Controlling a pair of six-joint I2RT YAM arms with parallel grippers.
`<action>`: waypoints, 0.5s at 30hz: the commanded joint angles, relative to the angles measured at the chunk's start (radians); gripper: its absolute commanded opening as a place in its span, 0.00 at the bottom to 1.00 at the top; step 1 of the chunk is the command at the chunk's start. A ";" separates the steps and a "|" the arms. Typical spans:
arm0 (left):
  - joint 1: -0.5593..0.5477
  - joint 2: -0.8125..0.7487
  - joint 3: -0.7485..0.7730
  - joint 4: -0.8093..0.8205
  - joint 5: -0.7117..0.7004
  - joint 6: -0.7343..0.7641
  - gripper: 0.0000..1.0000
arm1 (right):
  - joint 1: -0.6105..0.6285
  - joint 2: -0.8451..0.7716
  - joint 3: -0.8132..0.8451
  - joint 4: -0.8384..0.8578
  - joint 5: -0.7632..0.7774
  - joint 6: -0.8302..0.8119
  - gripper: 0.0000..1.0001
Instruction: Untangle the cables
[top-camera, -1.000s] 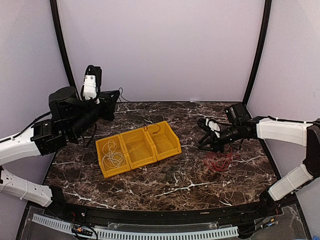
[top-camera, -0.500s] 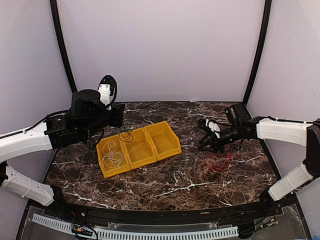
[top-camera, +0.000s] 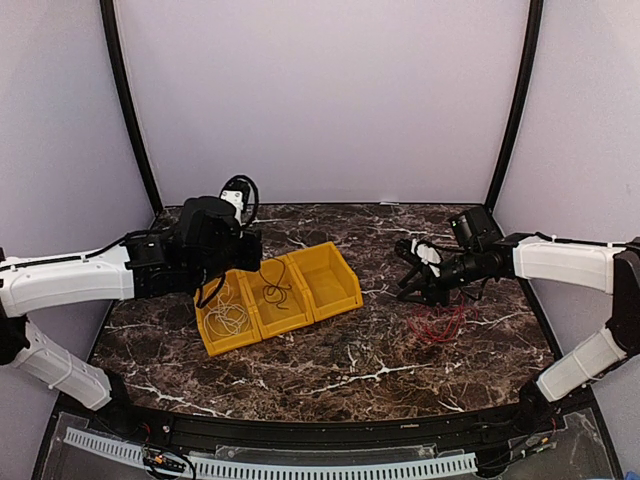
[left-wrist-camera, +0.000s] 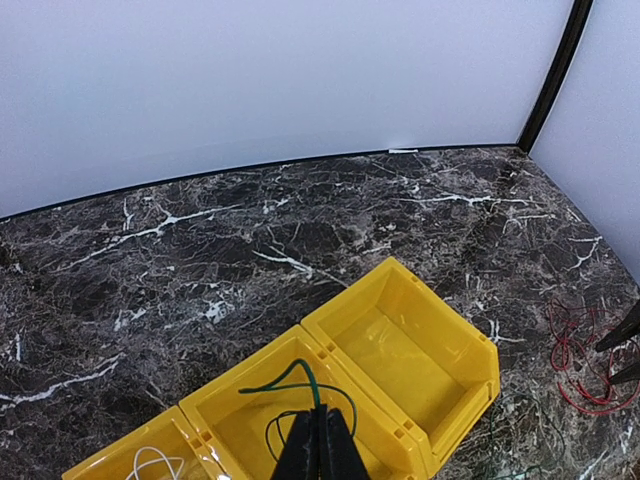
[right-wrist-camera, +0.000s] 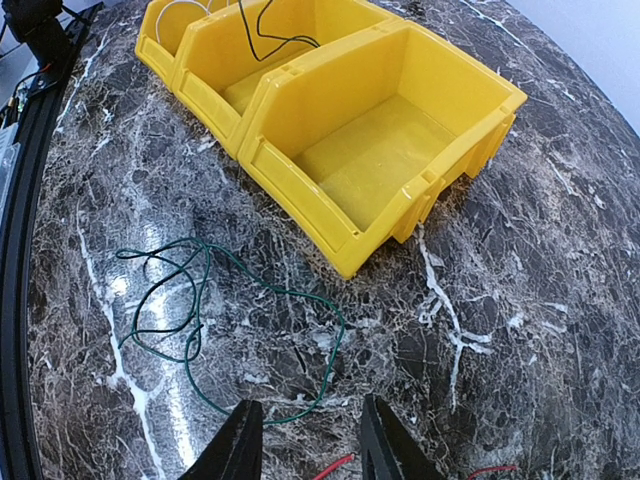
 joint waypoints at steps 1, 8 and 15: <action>0.010 0.033 -0.011 0.022 0.006 -0.019 0.00 | 0.000 -0.020 -0.011 -0.002 0.003 -0.014 0.36; 0.023 0.123 -0.016 0.013 0.030 -0.053 0.00 | 0.000 -0.005 -0.003 -0.018 0.002 -0.022 0.37; 0.033 0.223 -0.012 0.010 0.081 -0.078 0.00 | 0.000 -0.007 -0.004 -0.020 -0.001 -0.023 0.37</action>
